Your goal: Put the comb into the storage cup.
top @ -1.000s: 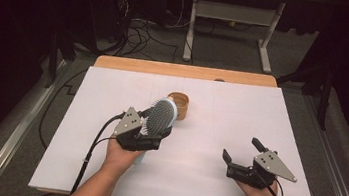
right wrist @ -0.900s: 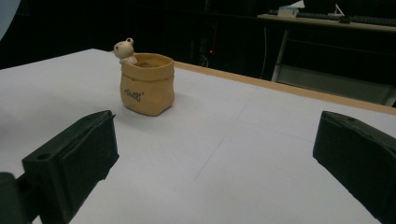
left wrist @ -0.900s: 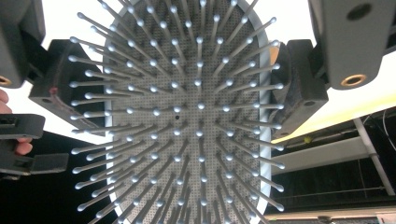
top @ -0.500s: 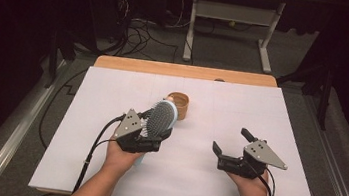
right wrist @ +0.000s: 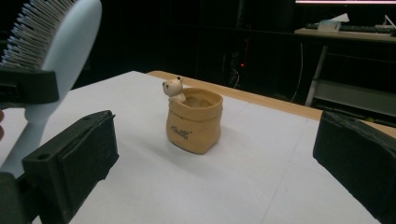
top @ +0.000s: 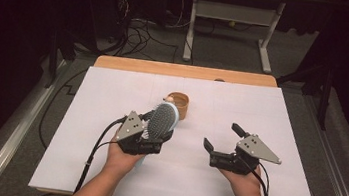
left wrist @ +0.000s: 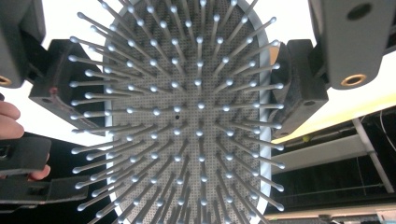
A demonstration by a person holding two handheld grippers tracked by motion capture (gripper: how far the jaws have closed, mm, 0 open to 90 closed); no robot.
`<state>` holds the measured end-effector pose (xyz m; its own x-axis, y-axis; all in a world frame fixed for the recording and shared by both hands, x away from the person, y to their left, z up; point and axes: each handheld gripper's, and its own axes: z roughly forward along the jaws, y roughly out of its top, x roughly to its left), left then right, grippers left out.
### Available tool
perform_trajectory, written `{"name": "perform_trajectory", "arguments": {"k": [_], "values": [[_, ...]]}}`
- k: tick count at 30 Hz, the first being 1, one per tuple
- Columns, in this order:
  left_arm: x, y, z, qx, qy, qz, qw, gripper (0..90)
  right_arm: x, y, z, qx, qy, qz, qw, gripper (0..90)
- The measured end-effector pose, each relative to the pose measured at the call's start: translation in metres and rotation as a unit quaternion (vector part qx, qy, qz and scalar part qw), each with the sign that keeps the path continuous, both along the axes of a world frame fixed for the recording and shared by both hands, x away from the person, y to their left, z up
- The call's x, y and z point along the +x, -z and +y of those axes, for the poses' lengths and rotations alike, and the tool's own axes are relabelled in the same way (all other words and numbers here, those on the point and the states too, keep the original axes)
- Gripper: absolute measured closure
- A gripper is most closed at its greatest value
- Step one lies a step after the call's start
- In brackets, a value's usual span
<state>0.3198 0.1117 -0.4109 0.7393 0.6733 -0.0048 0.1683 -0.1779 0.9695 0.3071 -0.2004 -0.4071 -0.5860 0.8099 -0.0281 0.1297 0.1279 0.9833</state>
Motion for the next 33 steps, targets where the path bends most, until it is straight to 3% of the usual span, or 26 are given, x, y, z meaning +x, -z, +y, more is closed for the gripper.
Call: {"name": "perform_trajectory", "arguments": {"k": [12,33], "values": [[-0.004,0.001,-0.007,0.002,0.009,-0.004,0.9999,20.8,-0.001,-0.012,0.016,0.024,-0.026,0.000,0.9994,0.7],[-0.011,0.003,-0.023,0.009,0.026,-0.009,0.9996,20.8,-0.001,-0.032,0.050,0.035,-0.069,-0.010,0.9969,2.5]]}}
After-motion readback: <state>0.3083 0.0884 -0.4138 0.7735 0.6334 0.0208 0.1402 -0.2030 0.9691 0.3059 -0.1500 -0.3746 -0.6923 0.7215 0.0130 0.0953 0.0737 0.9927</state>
